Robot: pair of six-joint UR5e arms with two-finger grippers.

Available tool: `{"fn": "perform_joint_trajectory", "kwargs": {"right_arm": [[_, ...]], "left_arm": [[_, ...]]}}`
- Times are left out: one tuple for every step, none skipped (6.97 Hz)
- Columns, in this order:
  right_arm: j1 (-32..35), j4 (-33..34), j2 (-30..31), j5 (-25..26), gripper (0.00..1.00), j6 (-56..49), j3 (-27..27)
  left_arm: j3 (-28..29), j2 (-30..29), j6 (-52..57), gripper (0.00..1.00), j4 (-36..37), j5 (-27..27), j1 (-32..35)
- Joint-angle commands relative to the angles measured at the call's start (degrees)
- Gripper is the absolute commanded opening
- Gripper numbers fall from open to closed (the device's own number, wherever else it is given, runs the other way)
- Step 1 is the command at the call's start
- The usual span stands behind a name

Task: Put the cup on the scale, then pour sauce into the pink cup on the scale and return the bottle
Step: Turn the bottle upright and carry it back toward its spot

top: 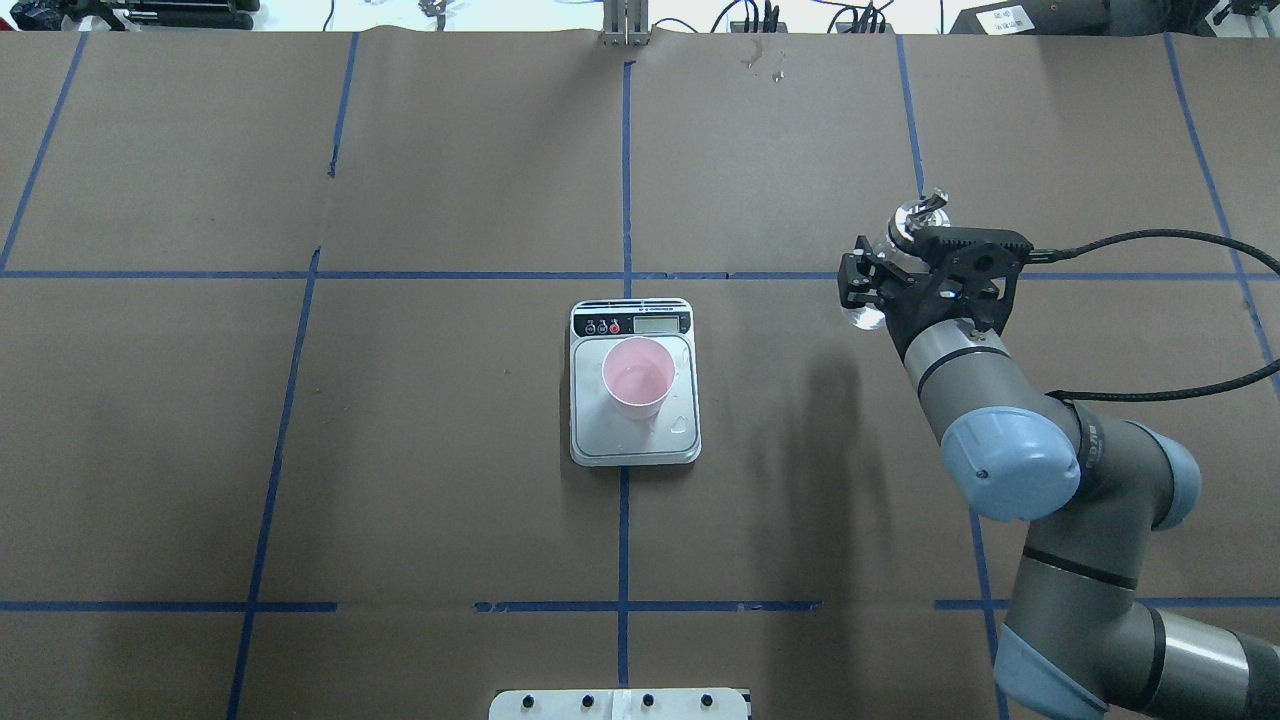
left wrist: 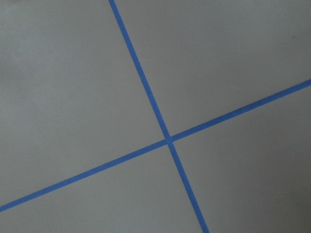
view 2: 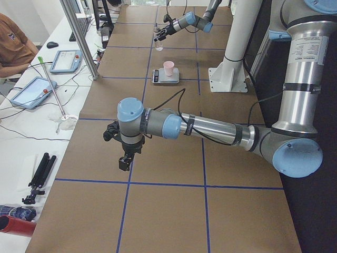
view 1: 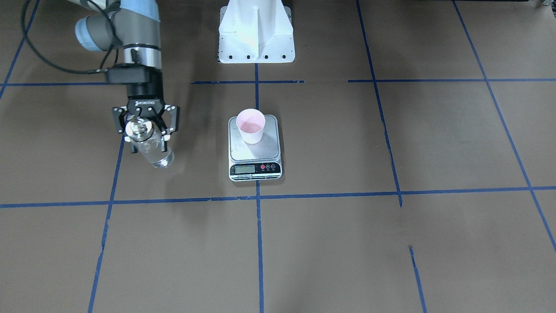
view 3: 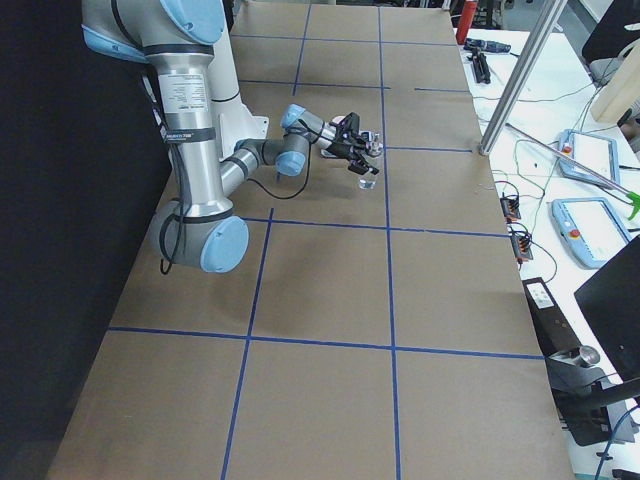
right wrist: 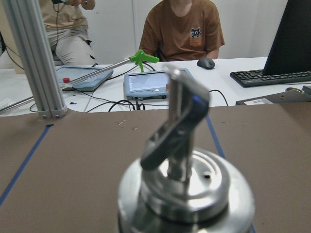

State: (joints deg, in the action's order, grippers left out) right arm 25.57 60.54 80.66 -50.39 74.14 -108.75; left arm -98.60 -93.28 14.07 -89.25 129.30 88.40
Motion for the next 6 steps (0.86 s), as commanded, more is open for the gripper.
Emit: {"fn": "perform_joint_trajectory", "kwargs": {"right_arm": [[1.6,0.1,3.2,0.1,0.00,3.5,0.5],[1.6,0.5,4.2,0.3,0.00,3.7,1.3],[1.5,0.5,5.1,0.6,0.00,3.7,3.1],[1.5,0.5,6.1,1.0,0.00,3.8,3.2],[1.4,0.5,6.4,1.1,0.00,6.0,3.2],[1.4,0.5,6.5,1.1,0.00,6.4,3.1]], "left_arm": [[-0.8,-0.1,0.0,1.00,0.7,-0.1,0.0],[-0.8,-0.1,0.0,1.00,0.7,-0.1,0.0],[-0.9,-0.1,0.0,1.00,0.7,-0.1,0.0],[-0.9,-0.1,0.0,1.00,0.7,-0.1,0.0],[-0.9,0.0,0.0,1.00,0.7,-0.1,0.0],[-0.8,0.0,0.0,1.00,0.7,-0.1,0.0]]}}
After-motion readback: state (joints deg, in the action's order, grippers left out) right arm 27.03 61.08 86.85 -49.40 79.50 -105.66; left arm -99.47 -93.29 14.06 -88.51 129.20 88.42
